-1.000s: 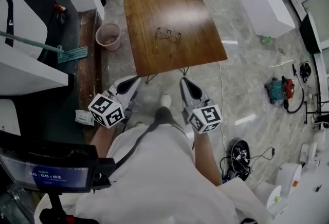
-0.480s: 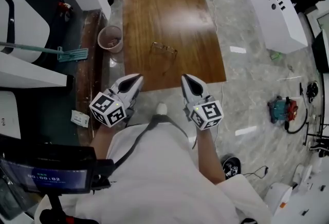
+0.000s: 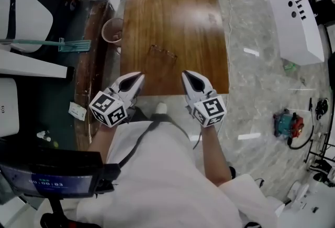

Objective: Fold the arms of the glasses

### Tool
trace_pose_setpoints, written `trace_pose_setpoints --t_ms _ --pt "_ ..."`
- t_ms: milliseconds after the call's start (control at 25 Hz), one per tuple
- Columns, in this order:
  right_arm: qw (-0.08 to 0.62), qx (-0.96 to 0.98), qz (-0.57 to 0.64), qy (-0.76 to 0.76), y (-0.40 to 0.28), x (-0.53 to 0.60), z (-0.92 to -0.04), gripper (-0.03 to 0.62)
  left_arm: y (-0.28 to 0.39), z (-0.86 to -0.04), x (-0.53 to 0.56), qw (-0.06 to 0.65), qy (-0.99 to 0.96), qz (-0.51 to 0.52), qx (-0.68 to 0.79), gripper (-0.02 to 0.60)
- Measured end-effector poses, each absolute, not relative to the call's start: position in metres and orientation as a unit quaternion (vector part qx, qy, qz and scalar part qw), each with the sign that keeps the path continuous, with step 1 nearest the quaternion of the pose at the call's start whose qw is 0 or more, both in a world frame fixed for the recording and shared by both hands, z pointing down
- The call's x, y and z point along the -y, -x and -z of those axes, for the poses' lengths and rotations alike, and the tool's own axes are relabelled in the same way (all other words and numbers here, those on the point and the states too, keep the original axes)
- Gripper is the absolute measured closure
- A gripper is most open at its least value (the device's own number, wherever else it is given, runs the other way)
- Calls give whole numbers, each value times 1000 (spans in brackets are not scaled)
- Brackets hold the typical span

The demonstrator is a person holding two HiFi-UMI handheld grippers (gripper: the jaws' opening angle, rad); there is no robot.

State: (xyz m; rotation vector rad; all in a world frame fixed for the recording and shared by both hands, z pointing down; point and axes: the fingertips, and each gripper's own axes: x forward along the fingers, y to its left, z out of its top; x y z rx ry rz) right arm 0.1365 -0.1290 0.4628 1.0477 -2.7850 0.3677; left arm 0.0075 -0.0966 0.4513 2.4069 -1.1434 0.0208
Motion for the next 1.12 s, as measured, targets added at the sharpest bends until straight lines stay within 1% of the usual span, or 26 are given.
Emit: trace_pose_setpoints --t_ms 240,400,480,600,760,880,1120 --pt "83 934 -122 -325 -122 153 -473 585 4 -461 107 242 -868 -13 434 577" --pt "109 935 -111 -319 -104 164 -486 585 22 -466 114 250 -863 -10 440 577" --pt "136 934 -99 -317 -93 169 -496 585 28 -469 117 252 -865 -11 434 577" --pt "196 927 -77 -310 -76 182 -521 582 36 -478 125 260 -869 -16 421 577" --pt "274 914 -56 -293 -59 202 -562 545 43 -495 139 276 -870 -21 408 577" --pt "328 903 -43 -275 -56 214 -589 536 42 -509 144 284 -871 -30 400 577" --pt "391 889 -50 -234 -37 248 -635 530 56 -536 149 305 -868 -45 390 577"
